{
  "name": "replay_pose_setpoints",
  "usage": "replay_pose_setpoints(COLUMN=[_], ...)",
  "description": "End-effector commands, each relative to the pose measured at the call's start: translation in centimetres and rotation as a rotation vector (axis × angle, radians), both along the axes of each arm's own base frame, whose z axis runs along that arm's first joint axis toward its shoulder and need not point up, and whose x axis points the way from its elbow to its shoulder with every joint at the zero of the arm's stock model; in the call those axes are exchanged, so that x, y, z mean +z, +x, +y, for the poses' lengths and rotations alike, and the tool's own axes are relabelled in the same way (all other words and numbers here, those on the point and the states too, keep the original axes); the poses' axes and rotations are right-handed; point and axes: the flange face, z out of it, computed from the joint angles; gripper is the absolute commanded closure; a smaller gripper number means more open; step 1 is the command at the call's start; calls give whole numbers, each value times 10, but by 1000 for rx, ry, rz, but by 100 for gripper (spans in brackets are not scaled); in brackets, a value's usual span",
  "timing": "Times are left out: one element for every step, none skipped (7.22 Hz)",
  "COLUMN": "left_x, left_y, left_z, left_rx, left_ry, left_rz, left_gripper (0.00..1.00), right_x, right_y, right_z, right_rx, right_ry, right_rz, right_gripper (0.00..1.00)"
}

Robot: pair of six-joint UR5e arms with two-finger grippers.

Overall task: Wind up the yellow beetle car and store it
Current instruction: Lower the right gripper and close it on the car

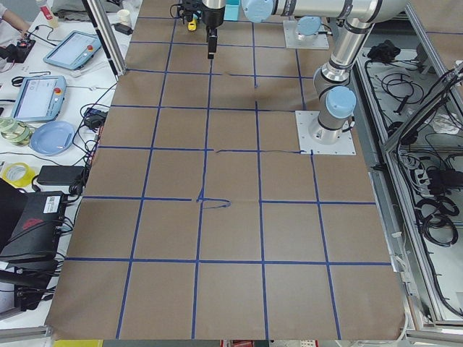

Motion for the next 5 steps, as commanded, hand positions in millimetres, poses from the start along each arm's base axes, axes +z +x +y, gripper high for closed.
replay_pose_setpoints(left_x=[1, 1, 1, 1, 1], left_y=[0, 0, 0, 0, 0], left_z=[1, 1, 1, 1, 1], left_rx=[-1, 1, -1, -1, -1], left_ry=[0, -2, 0, -2, 0], left_rz=[1, 0, 0, 0, 0], left_gripper=[0, 0, 0, 0, 0], right_x=[4, 3, 4, 18, 41], right_y=[-1, -1, -1, 1, 4], right_z=[2, 3, 3, 2, 5], right_rx=[-2, -7, -11, -30, -62], right_ry=[-3, 0, -3, -24, -53], right_rz=[17, 16, 16, 12, 10], right_gripper=[80, 83, 85, 85, 85])
